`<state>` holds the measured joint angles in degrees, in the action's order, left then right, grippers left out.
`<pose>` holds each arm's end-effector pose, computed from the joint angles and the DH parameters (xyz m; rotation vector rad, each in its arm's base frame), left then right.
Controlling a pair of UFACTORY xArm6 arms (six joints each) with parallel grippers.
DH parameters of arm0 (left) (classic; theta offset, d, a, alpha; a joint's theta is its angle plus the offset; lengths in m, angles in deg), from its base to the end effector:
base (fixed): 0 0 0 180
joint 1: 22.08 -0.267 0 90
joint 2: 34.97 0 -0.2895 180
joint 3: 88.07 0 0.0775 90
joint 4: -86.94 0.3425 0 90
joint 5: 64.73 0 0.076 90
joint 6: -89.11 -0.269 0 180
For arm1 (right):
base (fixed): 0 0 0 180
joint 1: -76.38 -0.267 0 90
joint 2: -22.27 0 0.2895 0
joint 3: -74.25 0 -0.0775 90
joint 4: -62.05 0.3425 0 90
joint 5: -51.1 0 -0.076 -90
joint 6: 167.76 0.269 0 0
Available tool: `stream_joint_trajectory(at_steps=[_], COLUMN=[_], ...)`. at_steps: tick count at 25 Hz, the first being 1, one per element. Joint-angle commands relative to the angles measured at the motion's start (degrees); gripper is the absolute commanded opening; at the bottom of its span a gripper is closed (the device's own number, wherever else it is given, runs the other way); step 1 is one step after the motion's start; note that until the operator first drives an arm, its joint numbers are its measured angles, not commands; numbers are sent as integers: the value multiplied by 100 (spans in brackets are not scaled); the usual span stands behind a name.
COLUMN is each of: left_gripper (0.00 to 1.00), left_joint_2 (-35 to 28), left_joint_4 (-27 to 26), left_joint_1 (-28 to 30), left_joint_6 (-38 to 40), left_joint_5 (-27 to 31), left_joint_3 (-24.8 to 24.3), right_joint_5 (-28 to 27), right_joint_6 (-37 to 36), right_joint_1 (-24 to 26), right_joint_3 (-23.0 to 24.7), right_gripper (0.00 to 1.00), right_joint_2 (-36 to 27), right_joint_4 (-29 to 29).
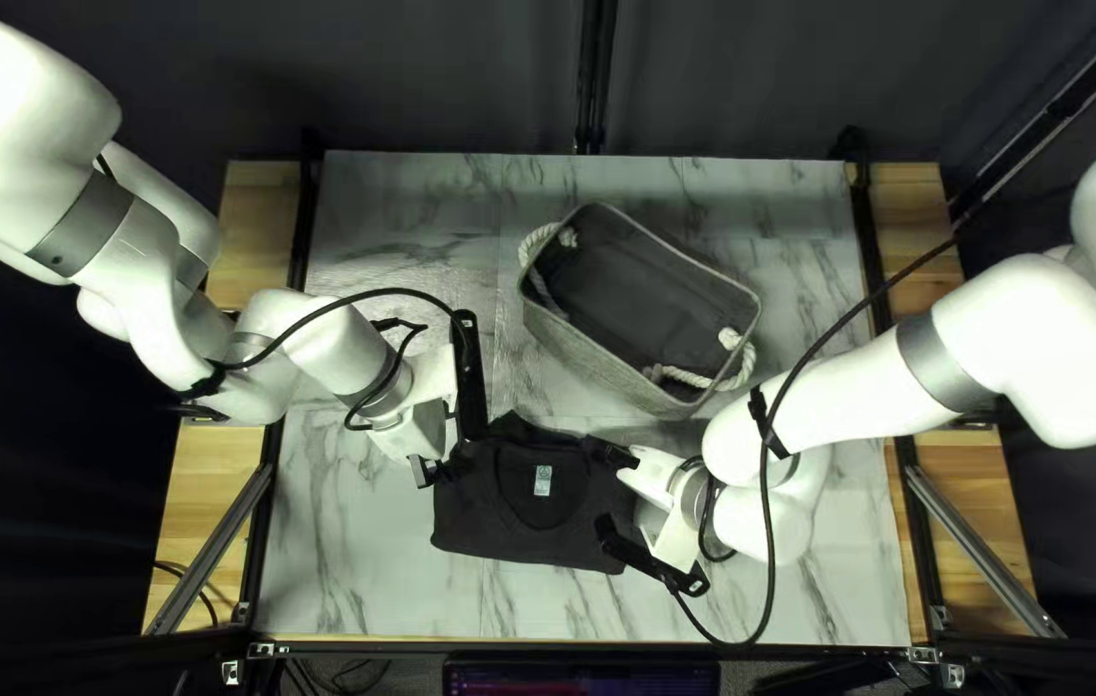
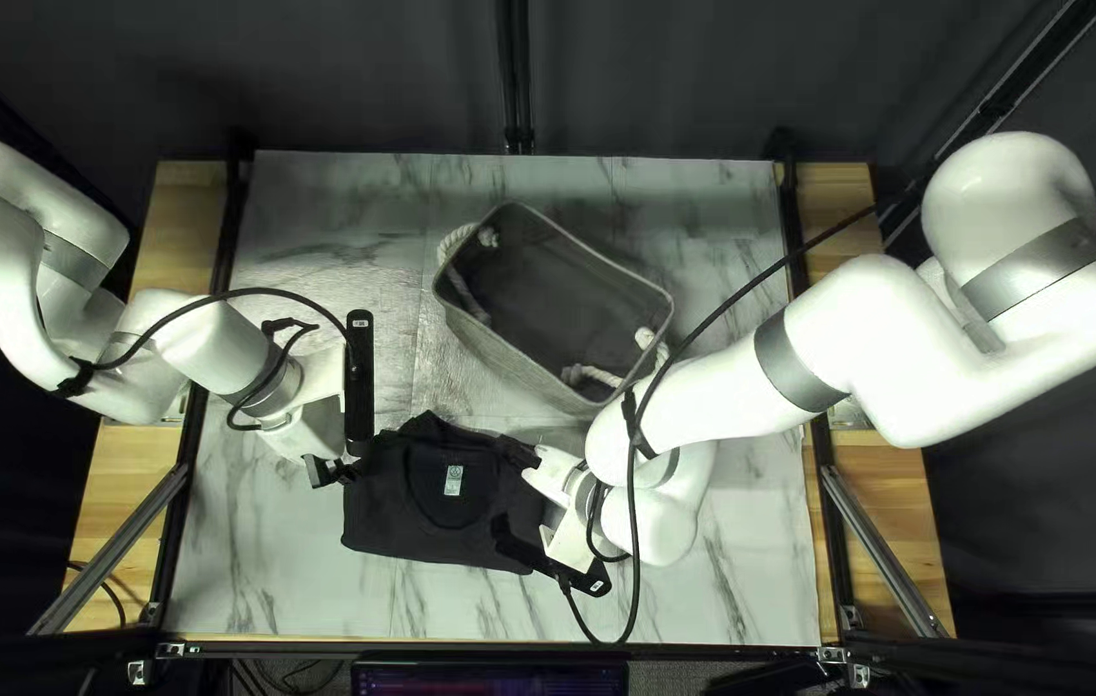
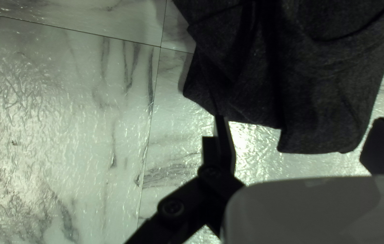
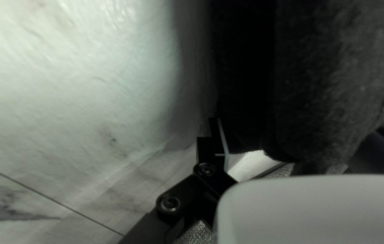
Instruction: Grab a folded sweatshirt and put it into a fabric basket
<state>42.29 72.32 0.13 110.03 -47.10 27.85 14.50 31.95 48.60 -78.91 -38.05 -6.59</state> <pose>0.3494 -0.1451 0.1067 2.8494 0.2953 0.4269 0.4951 0.1562 0.0377 2.0943 1.3729 0.2906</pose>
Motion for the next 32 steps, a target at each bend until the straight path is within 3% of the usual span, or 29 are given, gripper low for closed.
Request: stream_joint_trajectory(at_steps=[1, 32], left_gripper=[100, 100], left_joint_2=[19, 104], left_joint_4=[-19, 23], left_joint_1=[-1, 7], left_joint_6=[-25, -56], left_joint_5=[-1, 81], left_joint_3=[8, 123], right_joint_5=[0, -106], right_joint_6=[0, 58], right_joint_1=[0, -55], right_joint_3=[0, 9], right_gripper=[100, 100], right_joint_2=[0, 2], right_joint_4=[0, -23])
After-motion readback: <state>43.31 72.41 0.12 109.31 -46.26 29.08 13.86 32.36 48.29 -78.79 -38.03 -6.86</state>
